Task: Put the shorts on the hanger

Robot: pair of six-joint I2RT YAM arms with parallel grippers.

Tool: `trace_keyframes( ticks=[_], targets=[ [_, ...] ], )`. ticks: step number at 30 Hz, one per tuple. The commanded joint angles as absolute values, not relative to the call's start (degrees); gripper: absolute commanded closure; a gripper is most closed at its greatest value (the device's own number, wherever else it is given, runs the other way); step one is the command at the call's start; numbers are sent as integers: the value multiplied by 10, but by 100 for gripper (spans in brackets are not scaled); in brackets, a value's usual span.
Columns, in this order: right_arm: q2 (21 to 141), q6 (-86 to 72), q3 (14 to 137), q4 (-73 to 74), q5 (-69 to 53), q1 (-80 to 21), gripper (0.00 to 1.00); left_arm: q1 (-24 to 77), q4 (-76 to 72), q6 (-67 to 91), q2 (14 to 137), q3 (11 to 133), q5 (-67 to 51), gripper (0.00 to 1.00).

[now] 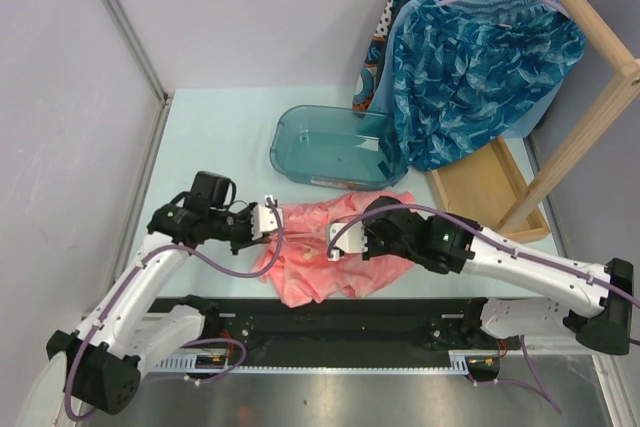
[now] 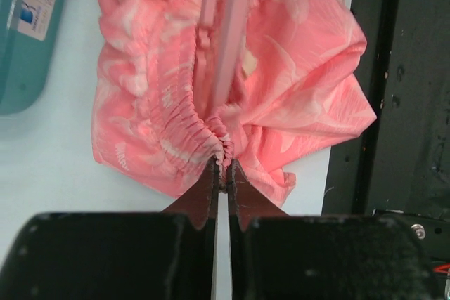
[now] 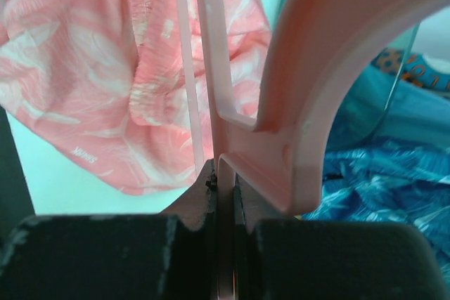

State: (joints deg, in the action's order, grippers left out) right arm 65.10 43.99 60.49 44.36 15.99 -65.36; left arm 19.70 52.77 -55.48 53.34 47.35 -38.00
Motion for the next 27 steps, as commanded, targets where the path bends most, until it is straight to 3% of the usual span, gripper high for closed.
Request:
trace_keyframes(
  ticks=[1,9,16,20,27],
  targets=[
    [649,483,613,349,119,-651,100,229,504,-504,529,522,-371,96],
    [697,485,613,265,111,-645,100,254,542,-529,526,556,-351,96],
    [678,461,613,310,162,-614,100,254,609,-591,520,569,-275,98],
    [648,466,613,314,151,-614,100,255,579,-581,526,576,-255,87],
    [658,475,613,273,62,-630,100,259,541,-544,552,620,-289,83]
  ],
)
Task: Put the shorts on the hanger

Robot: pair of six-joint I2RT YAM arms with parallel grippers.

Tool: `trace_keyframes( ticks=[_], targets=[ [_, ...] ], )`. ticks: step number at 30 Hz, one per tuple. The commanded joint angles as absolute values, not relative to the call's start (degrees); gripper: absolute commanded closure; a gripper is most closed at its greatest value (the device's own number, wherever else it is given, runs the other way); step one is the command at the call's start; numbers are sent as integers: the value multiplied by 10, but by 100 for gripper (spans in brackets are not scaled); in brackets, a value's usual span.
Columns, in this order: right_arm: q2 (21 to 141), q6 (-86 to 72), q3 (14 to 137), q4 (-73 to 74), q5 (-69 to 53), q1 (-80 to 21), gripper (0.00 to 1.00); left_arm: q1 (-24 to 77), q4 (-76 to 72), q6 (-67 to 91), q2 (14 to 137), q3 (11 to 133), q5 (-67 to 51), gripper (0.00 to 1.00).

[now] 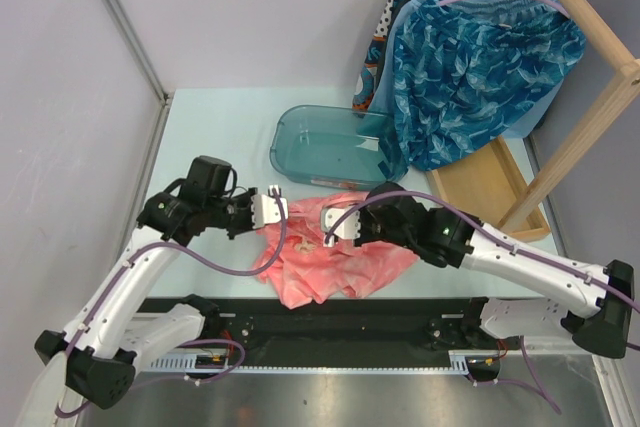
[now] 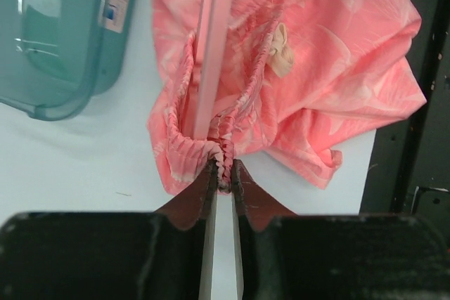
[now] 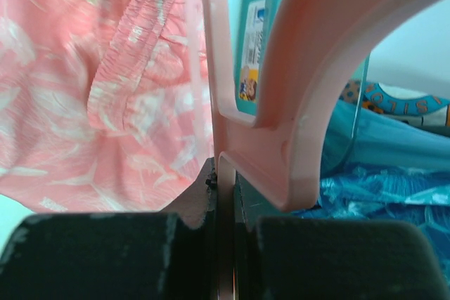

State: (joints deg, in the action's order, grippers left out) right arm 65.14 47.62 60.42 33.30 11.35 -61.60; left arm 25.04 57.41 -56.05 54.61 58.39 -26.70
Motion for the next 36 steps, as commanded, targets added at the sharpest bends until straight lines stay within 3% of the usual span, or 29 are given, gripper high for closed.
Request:
trace_keyframes(
  ticks=[1,11,20,23,25,28,29,30,31,32,35,36],
  targets=[
    [667,476,613,263,60,-634,100,263,537,-542,554,619,-287,83],
    [714,471,613,206,15,-632,100,280,519,-540,526,595,-275,79],
    [714,449,613,177,-46,-606,100,284,533,-553,519,557,-259,37],
    [713,440,613,178,-68,-590,100,285,507,-555,523,529,-240,36],
    [713,441,613,170,-69,-589,100,285,505,-553,534,529,-246,39],
    [708,446,613,163,-69,-590,100,284,509,-536,553,536,-259,71],
    [708,446,613,163,-62,-593,100,284,503,-522,555,536,-264,87],
    [706,442,613,167,-55,-595,98,282,498,-513,555,532,-267,93],
    [704,431,613,171,-39,-598,88,280,491,-503,555,528,-269,99],
    [701,425,613,179,-33,-599,59,273,479,-482,556,525,-279,100],
    [679,376,613,220,-1,-605,23,262,452,-445,564,509,-280,100],
    [670,365,613,240,-1,-607,3,260,444,-436,568,500,-278,99]
  ],
)
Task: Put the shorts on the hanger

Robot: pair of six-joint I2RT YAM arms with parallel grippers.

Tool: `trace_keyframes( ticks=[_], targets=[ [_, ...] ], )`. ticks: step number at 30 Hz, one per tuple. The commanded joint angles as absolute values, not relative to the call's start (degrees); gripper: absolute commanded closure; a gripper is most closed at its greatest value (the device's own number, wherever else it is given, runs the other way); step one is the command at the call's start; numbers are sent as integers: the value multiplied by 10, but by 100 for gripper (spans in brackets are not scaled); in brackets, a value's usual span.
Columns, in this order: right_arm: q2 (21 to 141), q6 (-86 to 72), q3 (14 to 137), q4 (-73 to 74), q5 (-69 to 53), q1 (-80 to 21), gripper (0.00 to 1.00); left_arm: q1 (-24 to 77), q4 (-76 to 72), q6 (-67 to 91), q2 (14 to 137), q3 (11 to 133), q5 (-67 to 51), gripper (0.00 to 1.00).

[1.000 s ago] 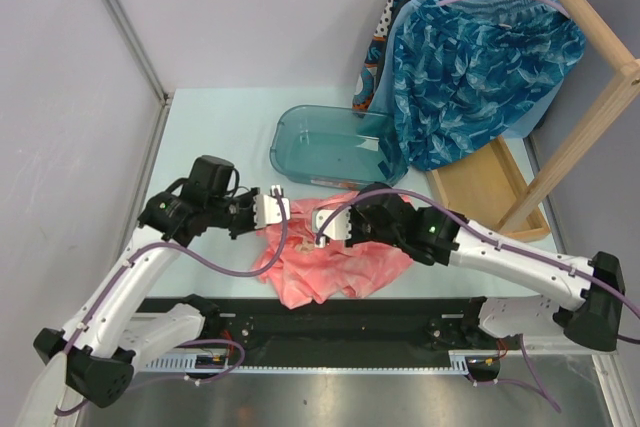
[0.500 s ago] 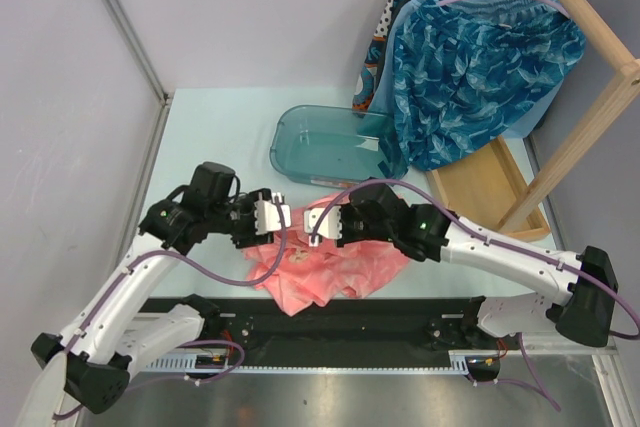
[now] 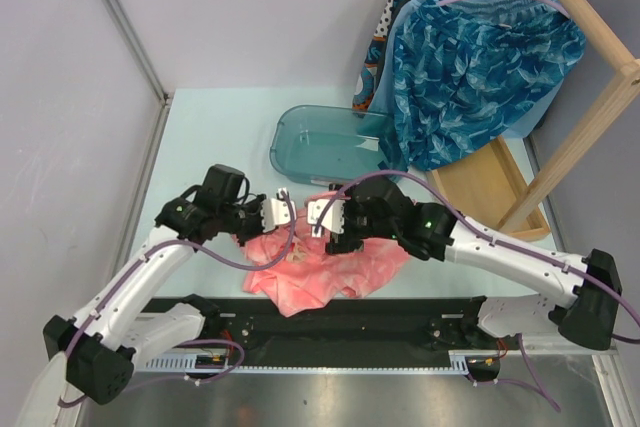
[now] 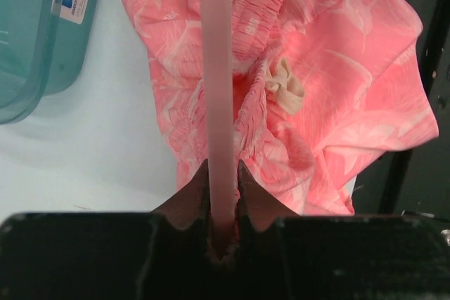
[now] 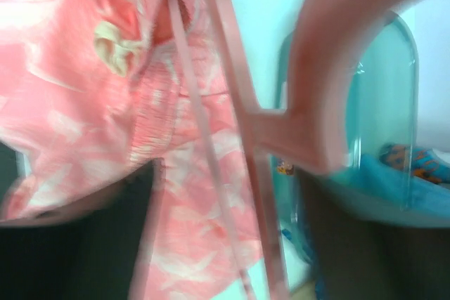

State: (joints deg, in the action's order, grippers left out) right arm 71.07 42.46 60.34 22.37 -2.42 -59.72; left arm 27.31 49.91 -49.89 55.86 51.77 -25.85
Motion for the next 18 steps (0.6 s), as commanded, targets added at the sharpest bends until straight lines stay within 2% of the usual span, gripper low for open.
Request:
trace_keyframes(
  ticks=[1,7,10,12,16,17,18],
  targets=[
    [651,354,613,250,23,-609,1,254,434,-428,568,496,-275,100],
    [569,351,611,320,17,-640,1,218,383,-353,598,484,-269,100],
    [567,356,579,304,6,-649,3,204,374,-336,609,488,-284,100],
    [577,378,550,273,-29,-656,9,196,372,-330,613,490,-289,100],
    [647,409,482,178,-15,-668,23,171,381,-322,621,503,-301,100],
    [676,415,456,131,-11,-666,31,169,385,-322,622,508,-304,99],
    [691,424,443,104,-1,-664,34,166,388,-323,621,510,-306,100]
  ],
)
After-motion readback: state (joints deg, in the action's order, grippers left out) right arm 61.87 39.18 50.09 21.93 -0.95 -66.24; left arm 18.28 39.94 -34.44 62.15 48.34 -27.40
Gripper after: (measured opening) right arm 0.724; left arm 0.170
